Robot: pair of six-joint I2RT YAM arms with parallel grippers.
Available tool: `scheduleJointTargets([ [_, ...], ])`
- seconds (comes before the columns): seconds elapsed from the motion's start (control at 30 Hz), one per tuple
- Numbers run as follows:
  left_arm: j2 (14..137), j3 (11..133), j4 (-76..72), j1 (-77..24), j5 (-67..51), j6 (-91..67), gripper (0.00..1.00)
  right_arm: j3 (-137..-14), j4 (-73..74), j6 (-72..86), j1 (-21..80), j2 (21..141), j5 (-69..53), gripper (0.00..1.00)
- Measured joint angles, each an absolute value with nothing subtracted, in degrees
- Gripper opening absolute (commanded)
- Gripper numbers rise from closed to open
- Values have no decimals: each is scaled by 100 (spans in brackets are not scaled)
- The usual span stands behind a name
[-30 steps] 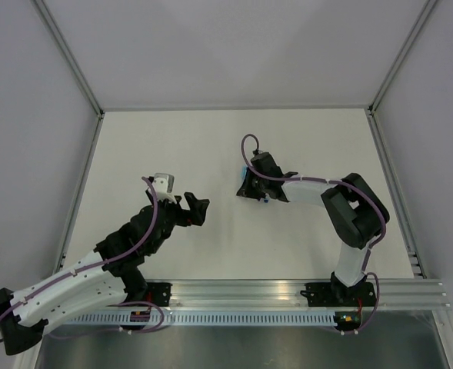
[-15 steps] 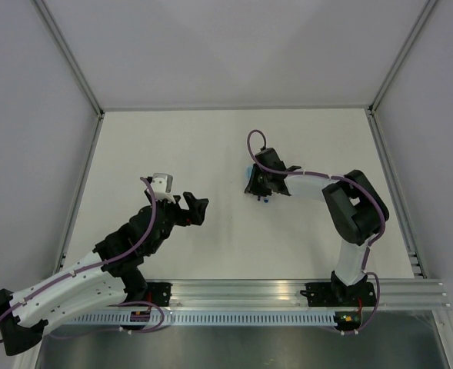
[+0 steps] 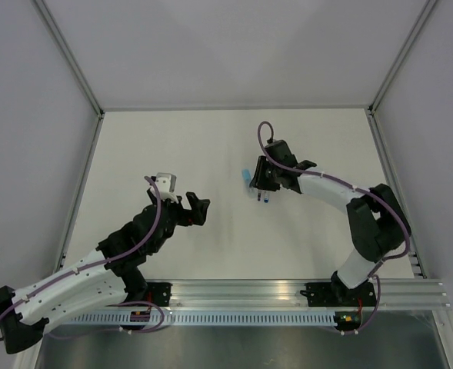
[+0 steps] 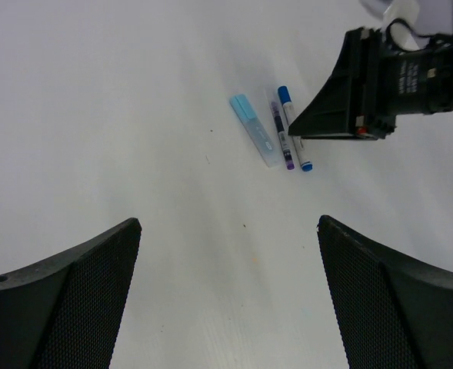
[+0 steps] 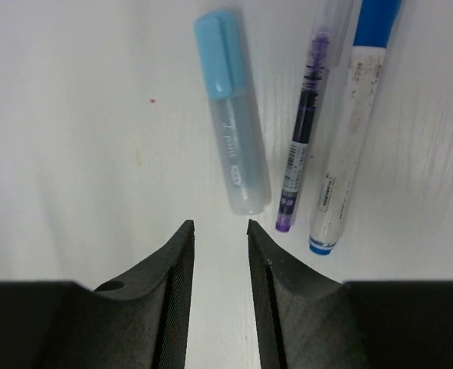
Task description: Insert the pens into the pen caps
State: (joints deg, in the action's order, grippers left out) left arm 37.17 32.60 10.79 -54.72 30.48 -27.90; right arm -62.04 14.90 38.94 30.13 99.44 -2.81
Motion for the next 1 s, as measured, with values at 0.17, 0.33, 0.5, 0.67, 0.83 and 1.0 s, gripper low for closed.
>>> scheduleJointTargets([
  [0.17,3909,3260,1059,-5472,2998,-2729,100,-6130,1544,3603,3013,8803,-454,65],
  [0.33,3964,3238,967,-5472,2825,-2598,100,-5266,1055,3157,3013,7236,-760,98],
  [0.5,3743,3033,707,-5472,2532,-2440,100,-4178,714,2888,3013,5819,-624,98],
  [0.67,3520,2858,436,-5472,2228,-2263,100,-3435,261,2884,3013,4692,-449,98],
  [0.83,3586,2851,259,-5470,1962,-2215,100,-3155,-54,2711,3013,4001,-408,98],
  [1.0,3492,2786,97,-5446,1739,-2213,100,-2969,-272,2552,3013,3756,-412,98],
])
